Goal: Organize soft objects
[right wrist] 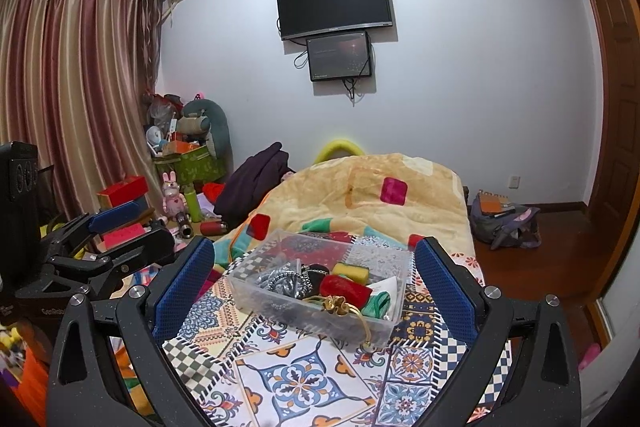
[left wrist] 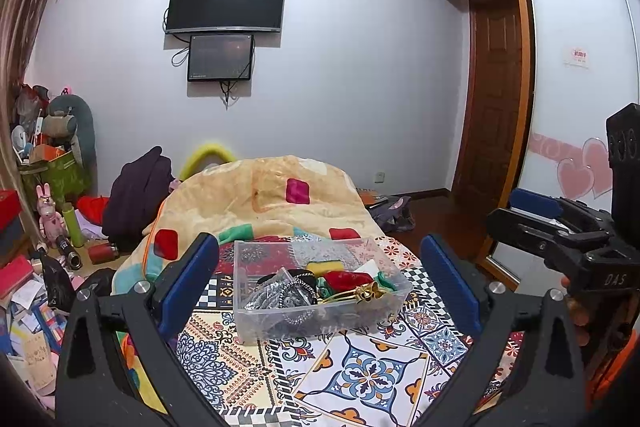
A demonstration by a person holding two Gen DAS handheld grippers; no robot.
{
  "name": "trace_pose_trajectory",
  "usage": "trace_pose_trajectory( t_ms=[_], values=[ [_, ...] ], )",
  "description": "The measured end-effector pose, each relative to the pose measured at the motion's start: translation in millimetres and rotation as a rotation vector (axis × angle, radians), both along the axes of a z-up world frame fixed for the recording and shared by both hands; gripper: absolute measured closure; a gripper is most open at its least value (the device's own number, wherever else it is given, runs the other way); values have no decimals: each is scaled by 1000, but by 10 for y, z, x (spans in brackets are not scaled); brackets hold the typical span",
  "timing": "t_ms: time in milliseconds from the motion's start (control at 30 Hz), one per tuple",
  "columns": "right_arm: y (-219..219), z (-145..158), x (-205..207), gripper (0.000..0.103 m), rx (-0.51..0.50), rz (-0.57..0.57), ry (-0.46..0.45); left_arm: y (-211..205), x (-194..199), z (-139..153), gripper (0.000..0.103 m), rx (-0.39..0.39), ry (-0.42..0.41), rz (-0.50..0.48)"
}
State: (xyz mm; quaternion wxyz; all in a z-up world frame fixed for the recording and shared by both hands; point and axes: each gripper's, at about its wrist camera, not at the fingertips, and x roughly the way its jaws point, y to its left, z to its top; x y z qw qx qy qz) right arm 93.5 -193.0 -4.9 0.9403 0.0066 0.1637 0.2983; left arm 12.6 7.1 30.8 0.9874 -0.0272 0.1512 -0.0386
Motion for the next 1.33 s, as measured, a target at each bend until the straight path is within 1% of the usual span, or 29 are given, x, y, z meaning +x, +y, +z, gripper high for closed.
trace_pose_trajectory(
  t_ms=[267,900,1333],
  values=[
    [16,18,-35,3,1,2,-4,-8,-19,3,1,15,-2,-2],
    [18,40,-38,1,6,1,2,24,-39,20,0,-7,4,-16],
    [16,-9,-17,0,0,0,14,42,-33,19,0,-8,21,-16]
  ],
)
